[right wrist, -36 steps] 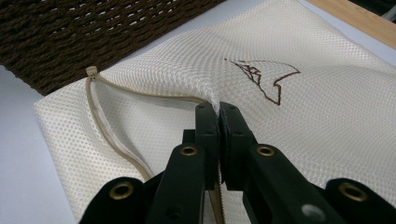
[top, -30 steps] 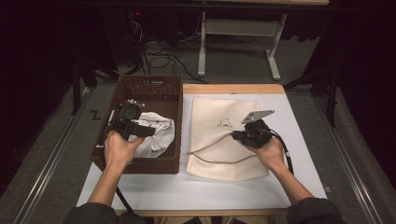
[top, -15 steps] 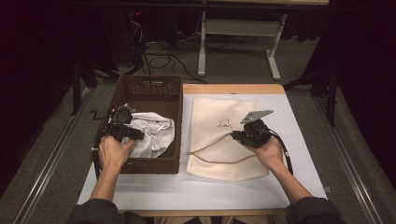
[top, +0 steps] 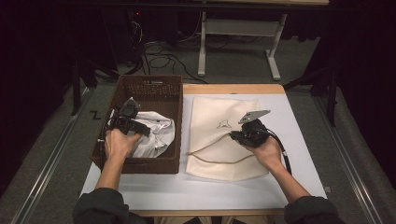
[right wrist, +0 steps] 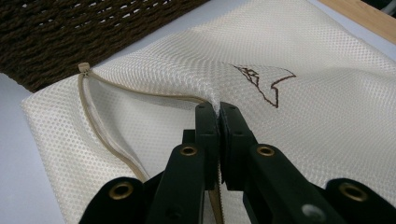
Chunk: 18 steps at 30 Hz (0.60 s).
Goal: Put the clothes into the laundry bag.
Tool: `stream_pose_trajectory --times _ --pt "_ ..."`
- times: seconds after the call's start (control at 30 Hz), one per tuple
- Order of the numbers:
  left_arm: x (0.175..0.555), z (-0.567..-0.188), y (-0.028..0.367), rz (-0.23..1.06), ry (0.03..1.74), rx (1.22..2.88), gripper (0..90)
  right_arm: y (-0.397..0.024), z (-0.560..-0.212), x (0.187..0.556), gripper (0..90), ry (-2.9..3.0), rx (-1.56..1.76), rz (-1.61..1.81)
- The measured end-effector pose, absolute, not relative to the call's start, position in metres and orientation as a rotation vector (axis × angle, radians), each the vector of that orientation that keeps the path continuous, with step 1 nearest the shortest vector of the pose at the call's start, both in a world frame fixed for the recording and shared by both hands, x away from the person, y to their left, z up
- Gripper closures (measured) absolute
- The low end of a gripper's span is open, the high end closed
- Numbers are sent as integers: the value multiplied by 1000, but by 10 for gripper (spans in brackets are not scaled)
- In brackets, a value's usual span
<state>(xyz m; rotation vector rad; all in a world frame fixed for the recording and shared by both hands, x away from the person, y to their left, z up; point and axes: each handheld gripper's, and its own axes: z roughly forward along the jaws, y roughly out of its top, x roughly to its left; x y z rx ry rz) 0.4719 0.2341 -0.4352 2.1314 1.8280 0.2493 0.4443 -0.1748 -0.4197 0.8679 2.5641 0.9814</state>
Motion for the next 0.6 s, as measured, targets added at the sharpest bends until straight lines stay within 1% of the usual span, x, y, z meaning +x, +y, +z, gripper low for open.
stream_pose_trajectory --times 0.33,0.43,0.6 --pt "484 -455 235 211 1903 2111 78 -175 -420 444 884 2563 866 979" --pt "487 -462 236 182 1923 2098 55 -176 -420 444 884 2569 863 971" --pt "489 -469 235 155 1932 2138 26 -175 -421 444 884 2571 860 960"
